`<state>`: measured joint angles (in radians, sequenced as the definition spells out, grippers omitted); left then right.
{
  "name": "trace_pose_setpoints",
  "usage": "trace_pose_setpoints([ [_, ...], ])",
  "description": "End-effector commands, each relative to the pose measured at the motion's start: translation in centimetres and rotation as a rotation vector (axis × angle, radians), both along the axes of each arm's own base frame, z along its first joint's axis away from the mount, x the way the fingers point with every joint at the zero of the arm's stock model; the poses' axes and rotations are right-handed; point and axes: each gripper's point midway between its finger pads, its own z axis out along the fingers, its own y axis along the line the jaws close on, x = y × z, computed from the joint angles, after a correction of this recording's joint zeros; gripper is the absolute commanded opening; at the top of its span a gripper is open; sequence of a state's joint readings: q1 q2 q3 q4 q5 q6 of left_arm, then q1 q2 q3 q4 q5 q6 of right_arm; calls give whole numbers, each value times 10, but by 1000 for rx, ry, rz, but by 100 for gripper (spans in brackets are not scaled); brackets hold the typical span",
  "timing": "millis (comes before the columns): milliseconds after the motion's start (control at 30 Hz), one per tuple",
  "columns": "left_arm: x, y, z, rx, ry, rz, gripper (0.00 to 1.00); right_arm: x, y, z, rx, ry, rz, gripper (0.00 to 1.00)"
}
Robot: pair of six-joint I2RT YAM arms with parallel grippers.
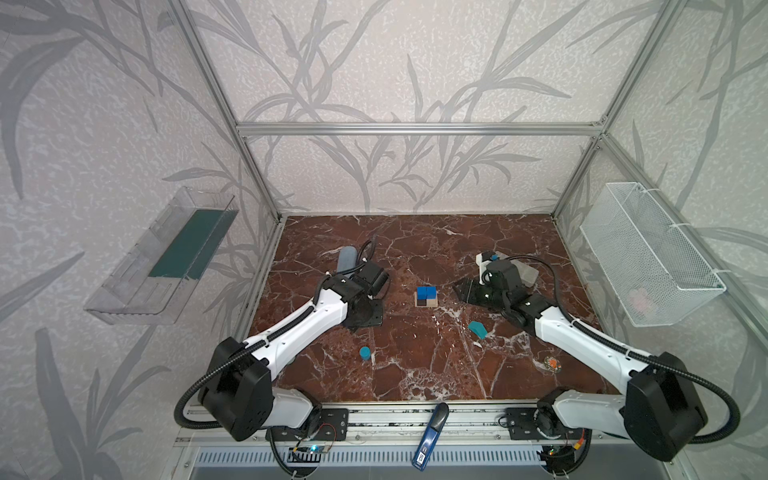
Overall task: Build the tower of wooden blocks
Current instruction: 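Open both grippers and lift them away from the stack, then lower the left gripper onto the teal cylinder and grasp it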
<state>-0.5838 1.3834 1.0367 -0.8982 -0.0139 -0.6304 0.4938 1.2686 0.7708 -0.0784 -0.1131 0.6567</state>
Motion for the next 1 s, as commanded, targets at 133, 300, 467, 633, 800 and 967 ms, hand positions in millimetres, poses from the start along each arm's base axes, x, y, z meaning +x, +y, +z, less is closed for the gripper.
trace_pose_setpoints([
  [133,-38,20,-12,111,99,12,52,5,-10,10,44,-53,-8,55],
  [300,-53,22,-27,148,152,5,53,5,-17,9,47,-59,-25,55],
  [467,-59,19,-39,127,161,20,54,5,-20,7,47,-55,-31,55],
  [633,-60,15,-51,106,173,23,56,6,-20,5,48,-48,-29,55],
  [800,-57,16,-59,129,179,29,57,5,-20,6,50,-51,-32,55],
  [967,-56,13,-62,101,165,48,55,5,-22,6,45,-51,-38,55],
])
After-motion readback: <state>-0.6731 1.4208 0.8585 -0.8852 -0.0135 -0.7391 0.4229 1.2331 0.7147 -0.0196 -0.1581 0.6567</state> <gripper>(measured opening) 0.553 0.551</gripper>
